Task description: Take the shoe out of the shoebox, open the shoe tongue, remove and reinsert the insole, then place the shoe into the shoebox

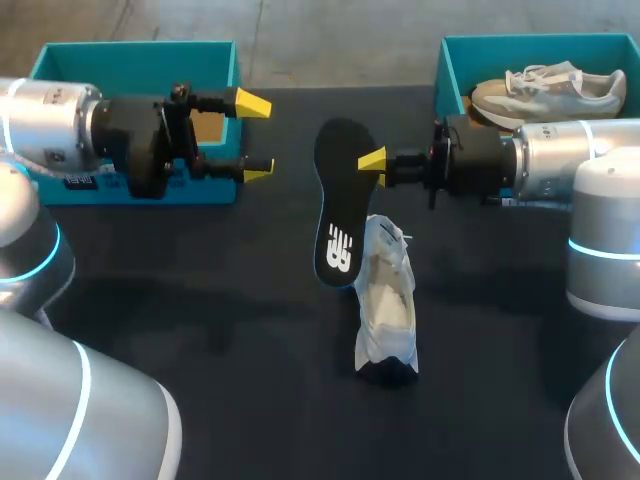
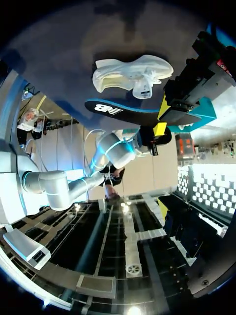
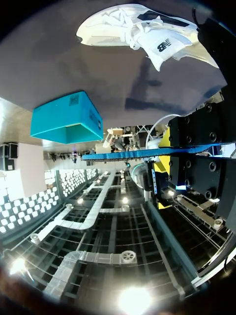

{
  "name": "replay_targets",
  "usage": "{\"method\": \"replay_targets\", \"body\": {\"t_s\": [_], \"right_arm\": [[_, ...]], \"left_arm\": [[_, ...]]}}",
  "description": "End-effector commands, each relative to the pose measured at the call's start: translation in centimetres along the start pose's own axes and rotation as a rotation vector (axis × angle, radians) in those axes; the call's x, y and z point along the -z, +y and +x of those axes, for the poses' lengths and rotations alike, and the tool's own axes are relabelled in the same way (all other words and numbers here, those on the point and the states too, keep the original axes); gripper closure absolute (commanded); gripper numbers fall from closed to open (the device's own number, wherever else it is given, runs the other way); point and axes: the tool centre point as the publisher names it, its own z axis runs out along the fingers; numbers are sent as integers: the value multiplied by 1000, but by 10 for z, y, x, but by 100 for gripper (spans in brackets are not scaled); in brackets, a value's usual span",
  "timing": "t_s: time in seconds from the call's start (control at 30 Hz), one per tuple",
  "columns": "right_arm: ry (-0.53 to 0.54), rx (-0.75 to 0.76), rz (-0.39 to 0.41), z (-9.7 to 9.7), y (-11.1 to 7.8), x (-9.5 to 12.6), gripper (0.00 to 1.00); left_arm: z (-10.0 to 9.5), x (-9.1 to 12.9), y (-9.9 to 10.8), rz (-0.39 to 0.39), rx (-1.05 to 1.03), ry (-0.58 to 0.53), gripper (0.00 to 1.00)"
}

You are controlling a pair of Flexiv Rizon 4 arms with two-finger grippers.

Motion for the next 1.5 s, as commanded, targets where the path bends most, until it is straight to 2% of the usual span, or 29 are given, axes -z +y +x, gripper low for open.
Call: {"method": "replay_targets", "body": {"t_s": [0.03,0.4,0.57,0.83,1.13,1.4,1.5], "right_arm": [[0,0,-3,0,0,-1,100],[0,0,-3,0,0,-1,100],[-5,-2,-8,0,-1,-1,100],[-17,-44,-25,-1,-11,1,100],[-11,-88,-23,-4,-25,-5,100],[-10,-116,-40,-7,-29,-9,100],[-10,-117,-47,-6,-29,-10,100]], "left_arm": [[5,3,-5,10,-8,25,0],[5,3,-5,10,-8,25,0],[25,-2,-2,-16,34,11,0],[37,-3,7,-27,52,0,0],[53,-23,21,-31,84,-9,0],[66,-39,18,-3,114,-12,21],[71,-43,17,-4,119,-7,22]]}}
